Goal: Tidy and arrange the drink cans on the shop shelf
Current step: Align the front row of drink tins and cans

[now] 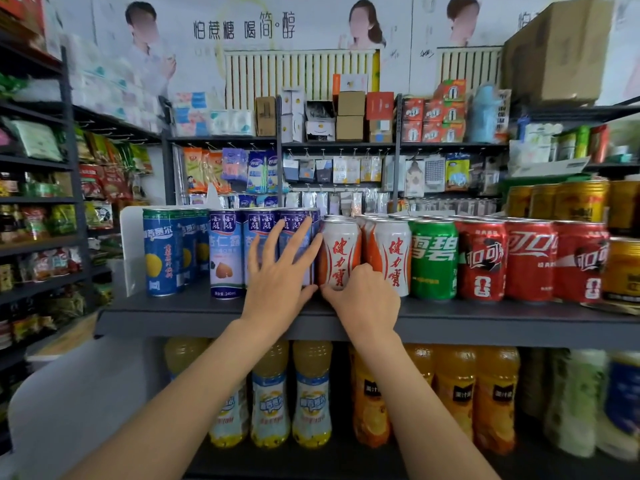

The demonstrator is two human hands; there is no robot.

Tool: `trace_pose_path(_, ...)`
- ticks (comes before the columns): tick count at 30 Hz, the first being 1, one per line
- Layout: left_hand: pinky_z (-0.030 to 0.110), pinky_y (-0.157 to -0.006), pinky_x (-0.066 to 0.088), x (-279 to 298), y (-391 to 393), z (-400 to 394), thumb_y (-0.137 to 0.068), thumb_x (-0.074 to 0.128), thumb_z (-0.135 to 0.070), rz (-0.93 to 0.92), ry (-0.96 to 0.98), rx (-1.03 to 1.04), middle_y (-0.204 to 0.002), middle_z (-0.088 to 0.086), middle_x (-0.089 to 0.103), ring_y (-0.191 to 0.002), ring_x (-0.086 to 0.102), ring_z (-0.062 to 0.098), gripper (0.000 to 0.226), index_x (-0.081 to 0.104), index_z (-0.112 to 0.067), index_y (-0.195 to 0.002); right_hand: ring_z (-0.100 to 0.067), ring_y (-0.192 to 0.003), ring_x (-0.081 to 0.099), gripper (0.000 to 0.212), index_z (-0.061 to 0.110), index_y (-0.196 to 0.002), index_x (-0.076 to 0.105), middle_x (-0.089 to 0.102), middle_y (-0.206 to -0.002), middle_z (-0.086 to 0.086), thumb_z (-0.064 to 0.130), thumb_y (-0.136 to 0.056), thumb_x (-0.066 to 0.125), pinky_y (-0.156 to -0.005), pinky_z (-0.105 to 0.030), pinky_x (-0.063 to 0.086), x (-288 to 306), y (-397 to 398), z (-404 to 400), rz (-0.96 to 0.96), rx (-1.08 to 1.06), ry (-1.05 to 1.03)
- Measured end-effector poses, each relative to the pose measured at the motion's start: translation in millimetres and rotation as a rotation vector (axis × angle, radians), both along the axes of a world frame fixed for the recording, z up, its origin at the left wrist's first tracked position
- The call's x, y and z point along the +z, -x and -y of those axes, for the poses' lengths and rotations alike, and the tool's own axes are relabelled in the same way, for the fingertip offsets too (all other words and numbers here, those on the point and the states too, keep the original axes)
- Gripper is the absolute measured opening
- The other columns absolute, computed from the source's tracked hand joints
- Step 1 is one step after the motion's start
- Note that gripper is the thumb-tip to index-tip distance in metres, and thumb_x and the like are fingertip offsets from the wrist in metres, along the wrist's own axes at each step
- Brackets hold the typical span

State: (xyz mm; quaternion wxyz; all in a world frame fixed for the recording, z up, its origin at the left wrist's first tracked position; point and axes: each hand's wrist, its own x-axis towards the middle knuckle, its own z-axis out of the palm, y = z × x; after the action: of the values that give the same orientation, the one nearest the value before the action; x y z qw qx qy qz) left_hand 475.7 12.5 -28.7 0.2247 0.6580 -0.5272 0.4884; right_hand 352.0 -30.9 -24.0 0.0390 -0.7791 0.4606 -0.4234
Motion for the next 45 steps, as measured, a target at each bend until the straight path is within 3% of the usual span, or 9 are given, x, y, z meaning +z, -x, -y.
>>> trace_pose_path(7,0.053,-0.106,0.012,1,-5,2,-0.069,0.077,-0.028,0.005,0.043,-0.090,-0.148,0.003,0.030,-0.134,0.017,0.030,0.076,0.041,-0.024,-0.136,-0.023,-0.087,0.065,0.046,0.009,-0.099,0.047,0.065,-0.095,-0.004,0.051,-0.083,0.057,-0.066,-0.029,0.044,0,0,-3,-0.033,-0.048,0.032)
trace_pose_path(11,0.041,-0.110,-0.001,21,7,3,-0.085,0.044,-0.028,-0.093,0.130,-0.192,-0.145,0.004,0.039,-0.136,0.020,0.020,0.050,0.045,-0.022,-0.135,-0.018,-0.078,0.056,0.045,0.014,-0.097,0.052,0.058,-0.086,0.002,0.056,-0.083,0.056,-0.073,-0.030,0.043,16,29,4,0.039,-0.073,0.166)
trace_pose_path(15,0.038,-0.106,-0.022,37,30,21,-0.092,0.039,-0.045,-0.073,0.059,-0.176,-0.143,-0.002,0.041,-0.141,0.016,0.016,0.060,0.025,-0.019,-0.145,-0.027,-0.104,0.051,0.061,0.008,-0.122,0.044,0.051,-0.113,-0.009,0.050,-0.082,0.062,-0.084,-0.036,0.041,19,53,21,0.105,-0.210,0.227)
trace_pose_path(17,0.040,-0.104,-0.026,38,31,31,-0.091,0.043,-0.049,-0.041,0.016,-0.136,-0.142,0.002,0.041,-0.141,0.019,0.017,0.061,0.032,-0.015,-0.141,-0.028,-0.107,0.053,0.068,0.007,-0.128,0.039,0.049,-0.117,-0.011,0.049,-0.081,0.063,-0.085,-0.036,0.041,13,47,24,0.018,-0.227,0.226)
trace_pose_path(21,0.043,-0.108,-0.007,42,27,33,-0.074,0.069,-0.047,0.012,0.008,-0.109,-0.110,0.009,0.064,-0.114,0.055,0.026,0.055,0.061,-0.008,-0.112,-0.027,-0.108,0.052,0.062,0.005,-0.118,0.042,0.048,-0.117,-0.011,0.048,-0.079,0.065,-0.086,-0.036,0.038,11,36,26,0.022,-0.239,0.213)
trace_pose_path(25,0.042,-0.109,0.002,42,24,37,-0.071,0.064,-0.051,0.030,0.056,-0.120,-0.099,0.006,0.067,-0.102,0.062,0.026,0.054,0.063,-0.009,-0.105,-0.027,-0.101,0.051,0.059,0.006,-0.110,0.044,0.048,-0.110,-0.010,0.049,-0.076,0.067,-0.082,-0.036,0.036,7,31,29,0.069,-0.254,0.225)
trace_pose_path(35,0.039,-0.110,-0.007,43,24,30,-0.077,0.062,-0.051,-0.030,-0.014,-0.151,-0.111,0.006,0.064,-0.113,0.056,0.024,0.057,0.059,-0.009,-0.116,-0.030,-0.082,0.057,0.061,0.004,-0.098,0.050,0.054,-0.092,-0.011,0.045,-0.064,0.079,-0.069,-0.039,0.039,-1,24,31,0.135,-0.314,0.290)
trace_pose_path(41,0.035,-0.110,-0.019,43,53,31,-0.090,0.045,-0.049,-0.084,0.046,-0.278,-0.143,0.000,0.041,-0.138,0.024,0.015,0.061,0.036,-0.015,-0.139,-0.030,-0.112,0.044,0.067,0.007,-0.128,0.040,0.045,-0.121,-0.012,0.050,-0.080,0.063,-0.087,-0.041,0.036,7,78,42,0.217,-0.326,0.235)
trace_pose_path(45,0.035,-0.109,-0.018,42,86,53,-0.090,0.043,-0.050,-0.101,-0.058,-0.327,-0.147,-0.003,0.033,-0.139,0.022,0.013,0.063,0.027,-0.019,-0.143,-0.029,-0.120,0.042,0.071,0.010,-0.134,0.034,0.041,-0.133,-0.010,0.051,-0.082,0.060,-0.095,-0.042,0.034,-5,92,50,0.034,-0.339,0.147)
